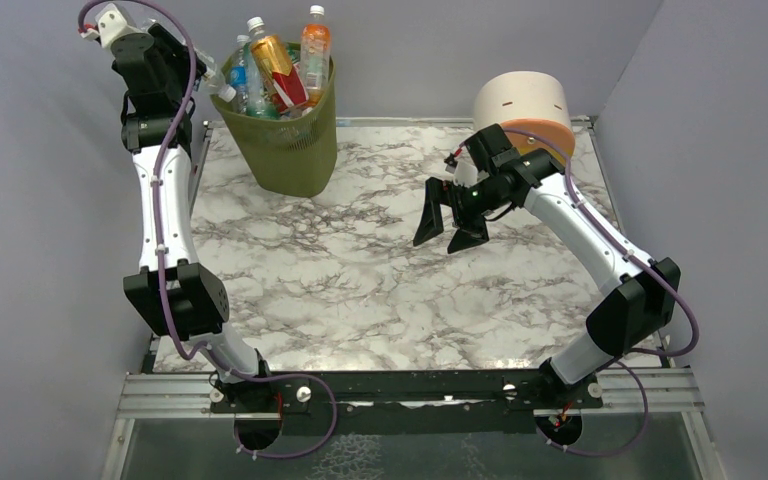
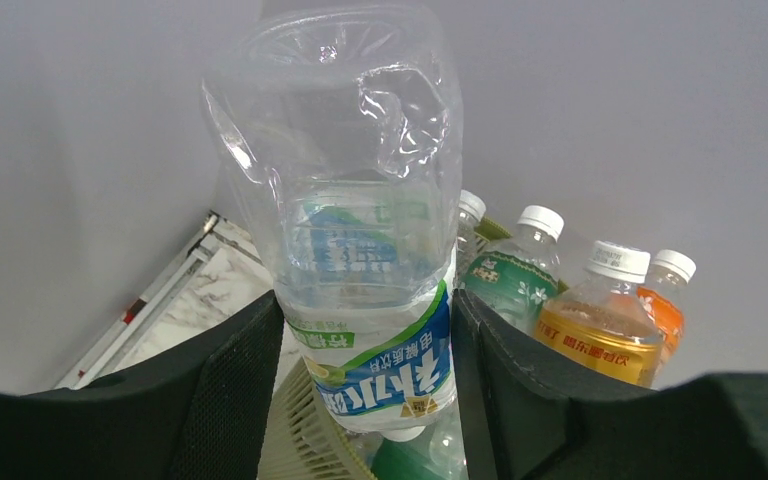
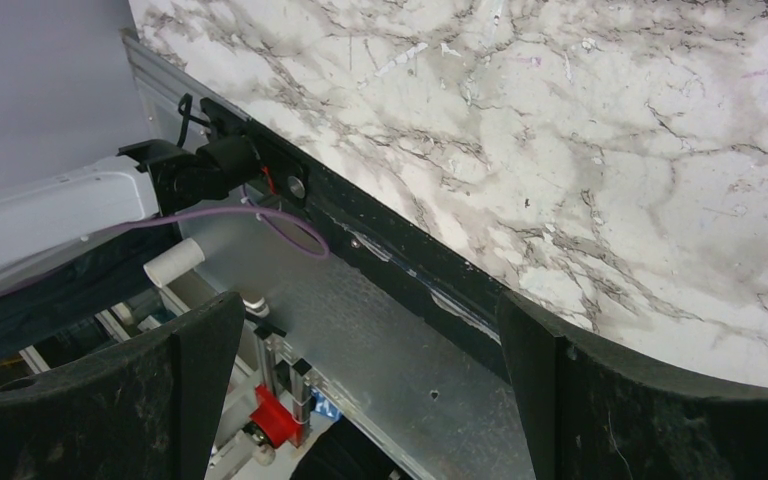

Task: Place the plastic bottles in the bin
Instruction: Place the plastic bottle in the trash bin.

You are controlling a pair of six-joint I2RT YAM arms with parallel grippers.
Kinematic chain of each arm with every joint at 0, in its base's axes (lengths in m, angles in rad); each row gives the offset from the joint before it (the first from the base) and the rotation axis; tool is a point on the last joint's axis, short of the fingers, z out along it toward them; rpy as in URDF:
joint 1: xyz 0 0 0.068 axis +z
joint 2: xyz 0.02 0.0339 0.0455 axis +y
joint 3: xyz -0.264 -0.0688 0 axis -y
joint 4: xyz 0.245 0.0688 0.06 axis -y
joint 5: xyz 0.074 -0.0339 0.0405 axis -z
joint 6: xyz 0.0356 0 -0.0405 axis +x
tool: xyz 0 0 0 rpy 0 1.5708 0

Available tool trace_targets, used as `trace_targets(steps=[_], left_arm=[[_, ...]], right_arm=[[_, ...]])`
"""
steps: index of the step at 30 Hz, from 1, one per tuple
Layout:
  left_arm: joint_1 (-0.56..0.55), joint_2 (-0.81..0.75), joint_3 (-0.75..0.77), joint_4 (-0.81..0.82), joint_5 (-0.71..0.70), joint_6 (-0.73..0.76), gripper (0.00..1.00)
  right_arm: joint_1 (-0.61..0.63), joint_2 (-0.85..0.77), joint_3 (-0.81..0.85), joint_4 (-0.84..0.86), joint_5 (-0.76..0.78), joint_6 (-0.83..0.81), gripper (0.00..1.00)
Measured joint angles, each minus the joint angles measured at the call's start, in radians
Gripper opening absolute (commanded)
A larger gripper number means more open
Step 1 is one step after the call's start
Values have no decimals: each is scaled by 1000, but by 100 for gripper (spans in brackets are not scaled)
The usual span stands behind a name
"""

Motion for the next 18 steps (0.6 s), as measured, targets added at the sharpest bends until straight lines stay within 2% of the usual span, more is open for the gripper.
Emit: trace_targets(steps=[7,18], left_arm=[[-10,0,-50,91,-13,69,60],[-96,4,-55,145,-27,207,60]], right_arm=[[0,7,0,0,1,0,99],[0,10,0,-1,2,0,99]])
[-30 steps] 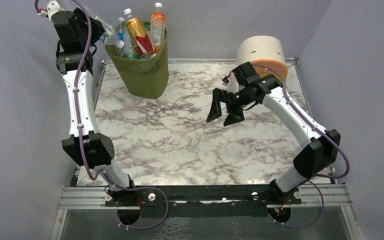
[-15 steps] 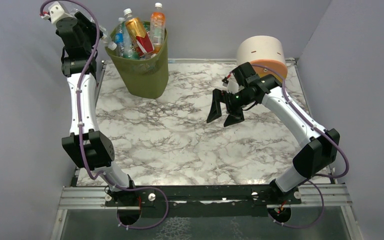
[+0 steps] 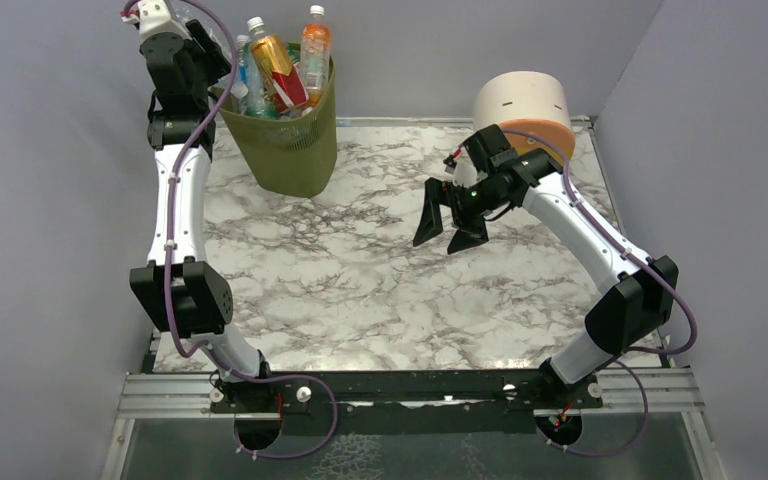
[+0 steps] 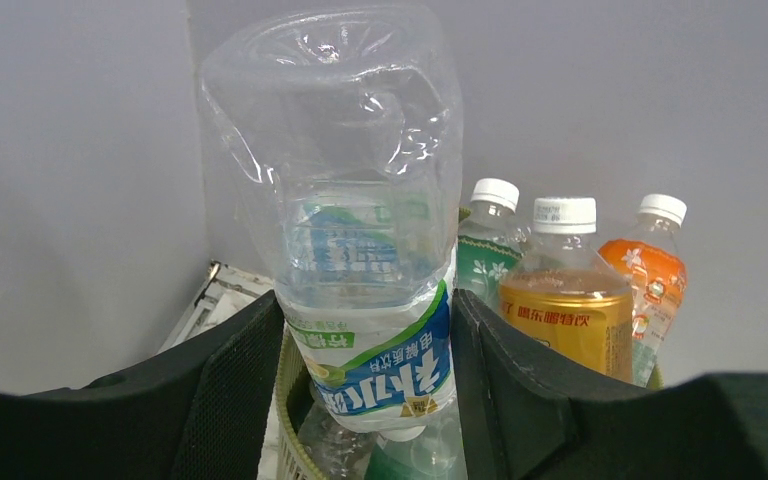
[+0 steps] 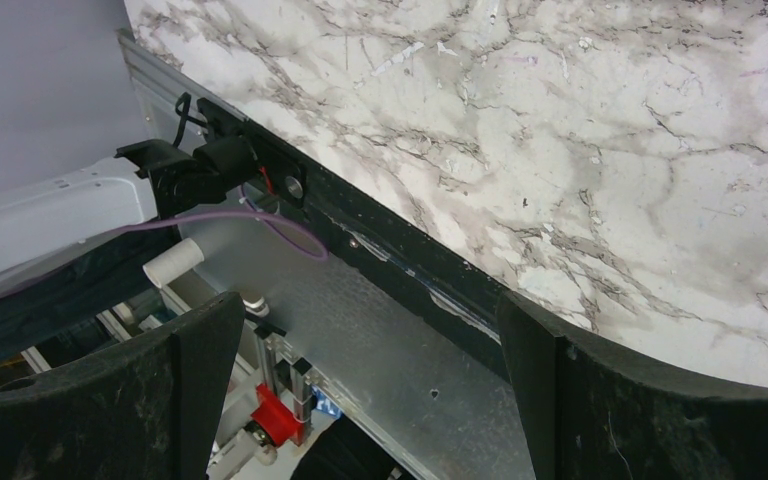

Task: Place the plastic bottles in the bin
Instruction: Place the plastic bottle in the trash bin.

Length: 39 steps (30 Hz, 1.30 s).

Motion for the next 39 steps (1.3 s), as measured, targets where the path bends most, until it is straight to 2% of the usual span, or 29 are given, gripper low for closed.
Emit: trace_targets(steps=[21,39], left_arm=[[-18,24,-59,66,-53,143,60],[-25,60,-91,105,5,171,61]], right_arm=[[0,1,0,0,1,0,99],[0,2,0,0,1,0,99]])
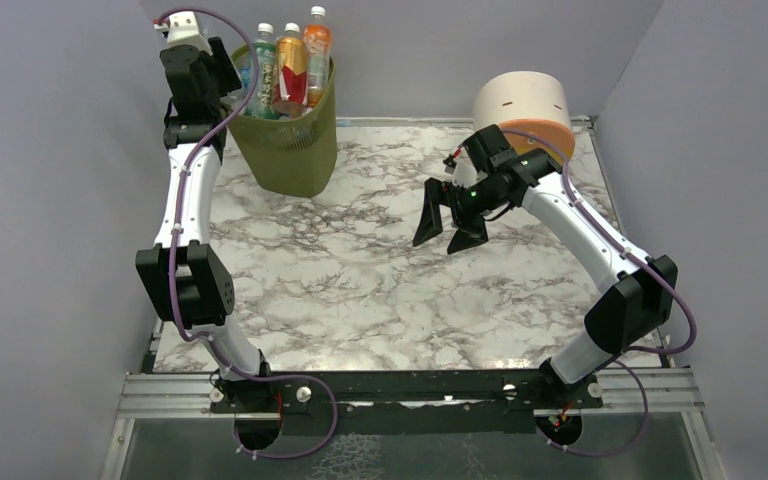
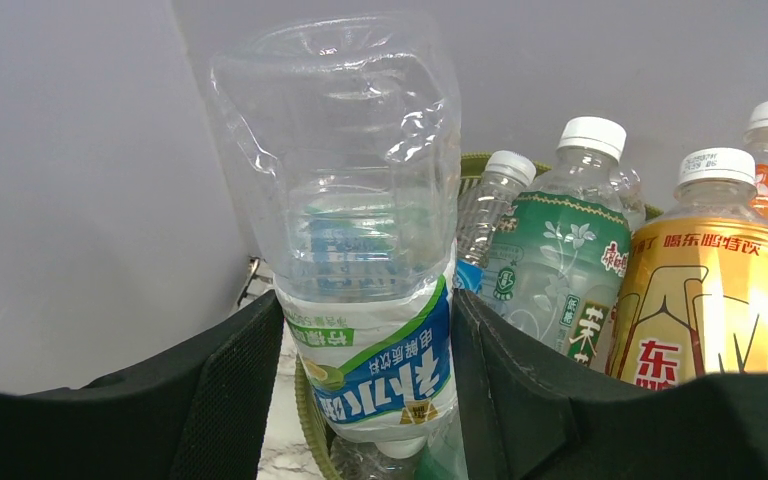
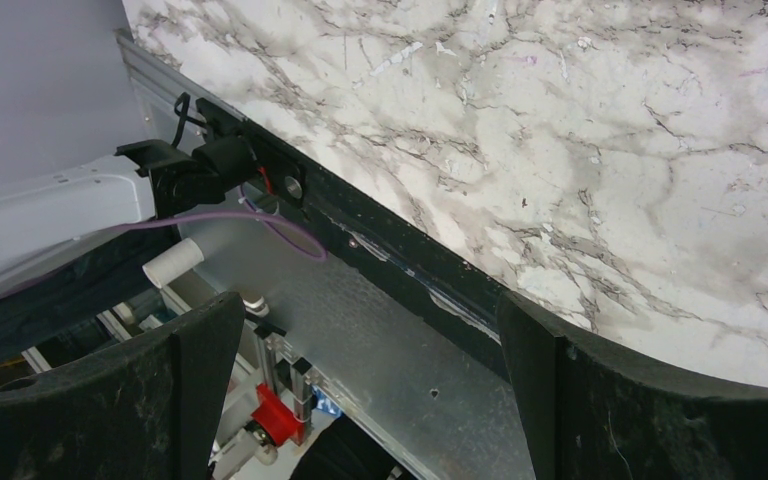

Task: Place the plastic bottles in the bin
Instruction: Place the plastic bottle in the trash bin.

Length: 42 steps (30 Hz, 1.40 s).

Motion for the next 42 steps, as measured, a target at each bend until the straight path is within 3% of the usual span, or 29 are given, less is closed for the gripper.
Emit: trace_targets(steps=[17,20,22,23,42], left_arm=[[0,0,0,-6,102,53,65],[0,0,1,-13,113,61,70],[0,0,3,-18,119,64,87],[0,0,4,-24,120,68,89],[0,3,6,-89,121,71,89]], right_arm=[[0,10,0,0,0,-1,99],[0,12,0,0,0,-1,99],[0,13,0,0,0,-2,99],[0,13,0,0,0,-2,99],[0,13,0,0,0,-8,100]])
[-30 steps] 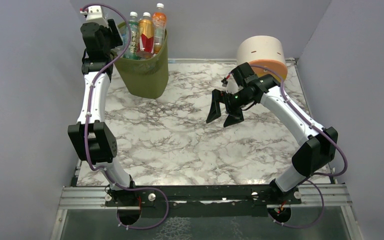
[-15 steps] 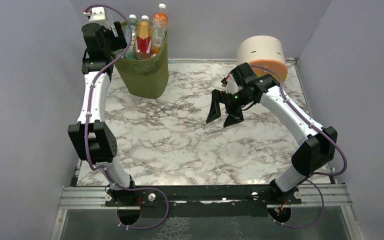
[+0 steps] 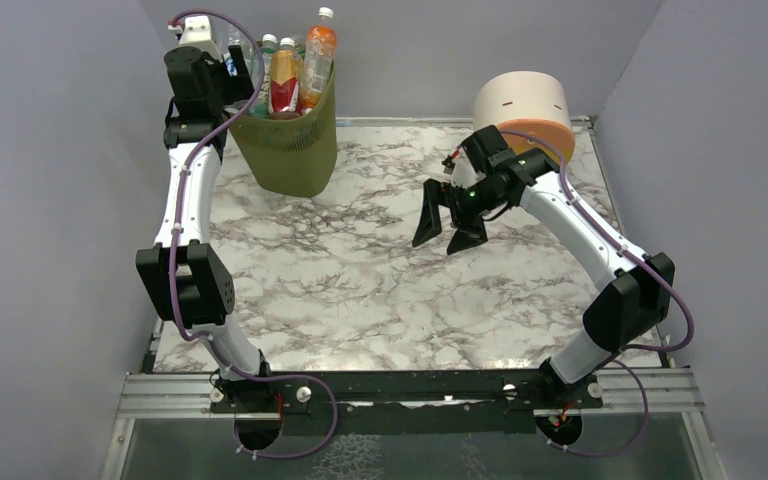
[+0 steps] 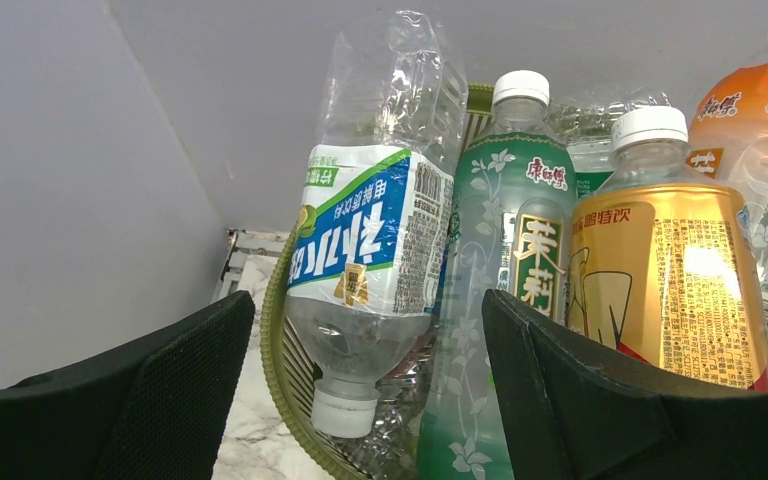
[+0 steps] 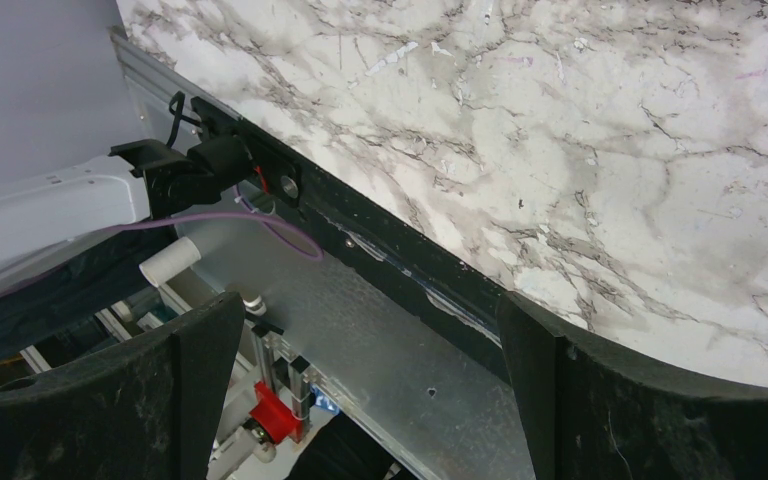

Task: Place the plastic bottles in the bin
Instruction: Place the plastic bottle in the trash bin.

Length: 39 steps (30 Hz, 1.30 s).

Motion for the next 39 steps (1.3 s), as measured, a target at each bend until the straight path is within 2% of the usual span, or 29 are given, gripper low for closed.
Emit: trace_targets(steps=[9,11,18,32,39], left_arm=[[0,-2,68,-55,-1,-20,90],[0,-6,80,-63,-1,-31,98],[0,-56,79,-118,6,-86,99],[0,-195,-60,-135,50,-195,99],[0,-224,-112,-137,93,-254,99]], right_arm=[[0,0,0,0,0,-1,100],[0,0,0,0,0,-1,99],[0,0,-17,2,-1,-3,99],[0,-57,-91,31,6,26,99],[0,-143,-122,66,81,46,100]])
